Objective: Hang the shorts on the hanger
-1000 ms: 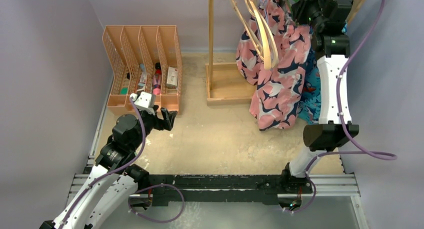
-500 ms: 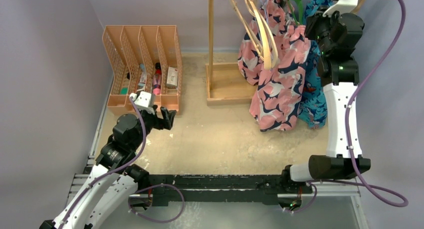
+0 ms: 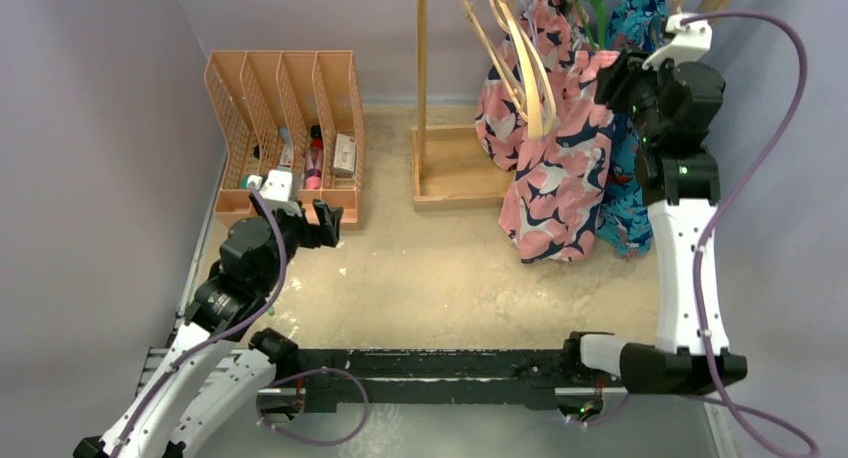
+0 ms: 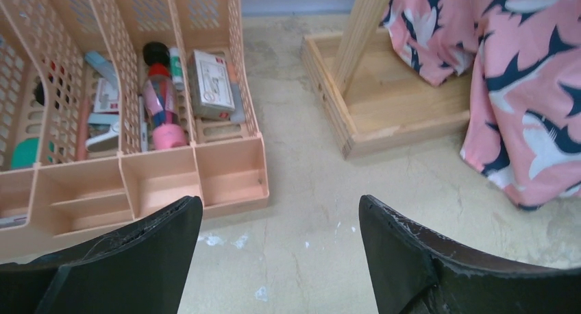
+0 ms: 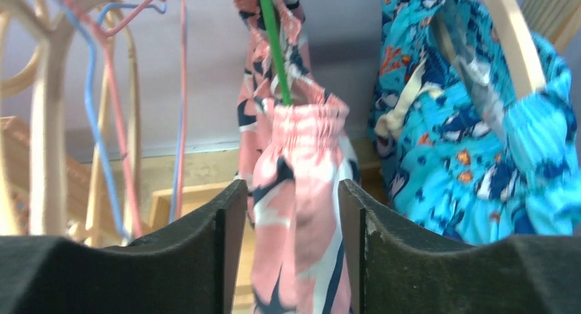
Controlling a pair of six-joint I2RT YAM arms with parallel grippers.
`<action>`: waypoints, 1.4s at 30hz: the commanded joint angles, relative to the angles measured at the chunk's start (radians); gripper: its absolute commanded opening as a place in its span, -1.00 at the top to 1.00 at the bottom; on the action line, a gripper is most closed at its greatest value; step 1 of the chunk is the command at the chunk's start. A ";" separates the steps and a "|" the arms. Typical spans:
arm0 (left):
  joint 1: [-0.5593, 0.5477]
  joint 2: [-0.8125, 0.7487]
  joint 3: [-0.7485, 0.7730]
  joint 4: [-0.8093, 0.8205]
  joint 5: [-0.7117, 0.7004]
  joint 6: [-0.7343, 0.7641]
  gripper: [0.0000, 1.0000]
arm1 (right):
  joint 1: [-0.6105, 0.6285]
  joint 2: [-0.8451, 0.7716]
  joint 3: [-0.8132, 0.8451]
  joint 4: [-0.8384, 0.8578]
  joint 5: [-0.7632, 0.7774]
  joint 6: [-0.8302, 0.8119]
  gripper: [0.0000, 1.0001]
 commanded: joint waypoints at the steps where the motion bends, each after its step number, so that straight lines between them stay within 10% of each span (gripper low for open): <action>1: 0.003 0.022 0.157 0.002 -0.093 -0.039 -0.68 | -0.003 -0.134 -0.078 -0.007 -0.087 0.075 -0.19; 15: 0.003 0.106 0.464 -0.162 -0.190 -0.169 -0.68 | -0.003 -0.488 -0.392 -0.047 -0.371 0.161 -0.97; 42: 0.003 -0.050 0.182 -0.117 -0.179 -0.248 -0.72 | -0.003 -0.726 -0.678 0.011 -0.552 0.241 -0.98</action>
